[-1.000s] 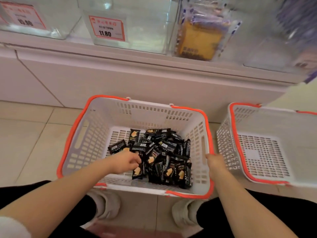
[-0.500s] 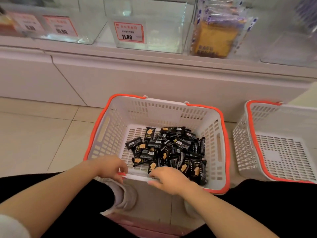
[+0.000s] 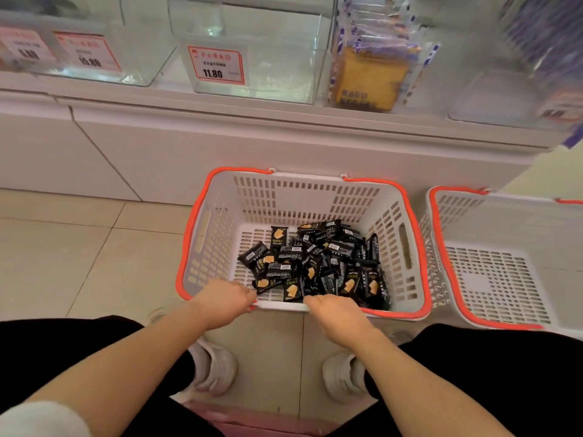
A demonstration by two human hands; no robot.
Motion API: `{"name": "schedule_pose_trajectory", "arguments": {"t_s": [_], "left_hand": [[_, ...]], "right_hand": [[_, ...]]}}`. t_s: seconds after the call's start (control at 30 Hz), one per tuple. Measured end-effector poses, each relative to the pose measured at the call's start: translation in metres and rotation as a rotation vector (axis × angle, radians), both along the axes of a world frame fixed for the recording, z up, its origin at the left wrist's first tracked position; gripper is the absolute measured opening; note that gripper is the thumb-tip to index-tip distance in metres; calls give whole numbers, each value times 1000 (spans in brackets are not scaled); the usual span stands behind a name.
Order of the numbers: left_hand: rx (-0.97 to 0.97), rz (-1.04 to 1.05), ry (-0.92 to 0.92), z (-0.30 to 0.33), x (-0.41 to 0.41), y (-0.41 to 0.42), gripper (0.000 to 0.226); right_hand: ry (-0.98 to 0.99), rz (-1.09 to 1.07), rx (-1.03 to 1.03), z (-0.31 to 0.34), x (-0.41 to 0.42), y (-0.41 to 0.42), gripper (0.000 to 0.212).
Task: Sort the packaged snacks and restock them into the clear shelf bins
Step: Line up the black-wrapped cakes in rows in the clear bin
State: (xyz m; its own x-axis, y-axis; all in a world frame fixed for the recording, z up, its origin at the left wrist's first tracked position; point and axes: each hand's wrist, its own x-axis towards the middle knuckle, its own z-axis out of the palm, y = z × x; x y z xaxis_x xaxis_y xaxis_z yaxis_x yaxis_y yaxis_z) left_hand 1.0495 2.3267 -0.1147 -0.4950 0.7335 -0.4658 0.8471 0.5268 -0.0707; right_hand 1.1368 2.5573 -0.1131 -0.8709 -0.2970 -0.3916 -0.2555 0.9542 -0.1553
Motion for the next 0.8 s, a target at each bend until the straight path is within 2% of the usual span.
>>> {"name": "schedule_pose_trajectory", "arguments": {"t_s": [0.1, 0.23, 0.3, 0.5, 0.6, 0.8], "left_hand": [[7, 73, -72, 1, -5, 4, 32], [35, 197, -358, 21, -25, 15, 35], [110, 219, -359, 39, -40, 25, 36], [423, 302, -93, 110, -111, 46, 27], [618, 335, 47, 147, -152, 46, 28], [1008, 275, 473, 216, -216, 41, 30]], "right_hand": [[-30, -47, -31, 0, 1, 1, 31], [-139, -193, -186, 22, -19, 3, 19], [-80, -256, -293, 43, -36, 5, 23], [373, -324, -468, 129, -108, 6, 20], [595, -278, -532, 174, -150, 3, 19], [838, -142, -453, 237, -243, -5, 28]]}}
